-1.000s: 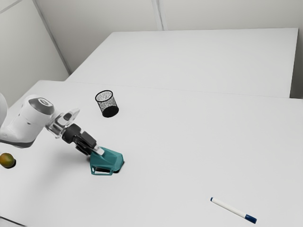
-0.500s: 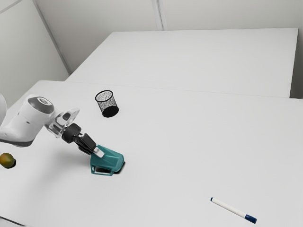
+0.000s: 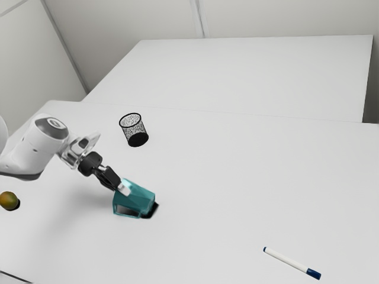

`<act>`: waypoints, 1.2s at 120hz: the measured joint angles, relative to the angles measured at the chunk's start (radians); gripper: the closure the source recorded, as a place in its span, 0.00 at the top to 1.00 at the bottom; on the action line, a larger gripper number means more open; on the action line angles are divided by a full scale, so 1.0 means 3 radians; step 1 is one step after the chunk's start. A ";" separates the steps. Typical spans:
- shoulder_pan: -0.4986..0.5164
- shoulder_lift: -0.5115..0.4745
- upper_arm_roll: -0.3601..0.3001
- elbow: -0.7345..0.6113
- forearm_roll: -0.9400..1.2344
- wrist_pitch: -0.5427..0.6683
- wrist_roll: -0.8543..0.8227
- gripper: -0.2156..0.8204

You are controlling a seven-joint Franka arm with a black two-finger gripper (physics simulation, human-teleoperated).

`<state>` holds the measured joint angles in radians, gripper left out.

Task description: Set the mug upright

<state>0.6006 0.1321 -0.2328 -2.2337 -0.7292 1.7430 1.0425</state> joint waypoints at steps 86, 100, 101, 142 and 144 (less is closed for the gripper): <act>-0.0138 -0.0510 -0.1012 0.0019 0.1703 0.1119 -0.0813 0.03; -0.0190 -0.0497 -0.1078 0.0019 0.1961 0.1266 -0.1027 0.03; -0.0193 -0.0496 -0.1081 0.0019 0.1974 0.1274 -0.1041 0.03; -0.0249 -0.0460 -0.1198 -0.0042 0.2430 0.1555 -0.1554 0.03; -0.0254 -0.0458 -0.1199 -0.0043 0.2440 0.1559 -0.1574 0.03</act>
<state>0.5245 -0.0054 -0.5926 -2.2466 0.0029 2.2106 0.5702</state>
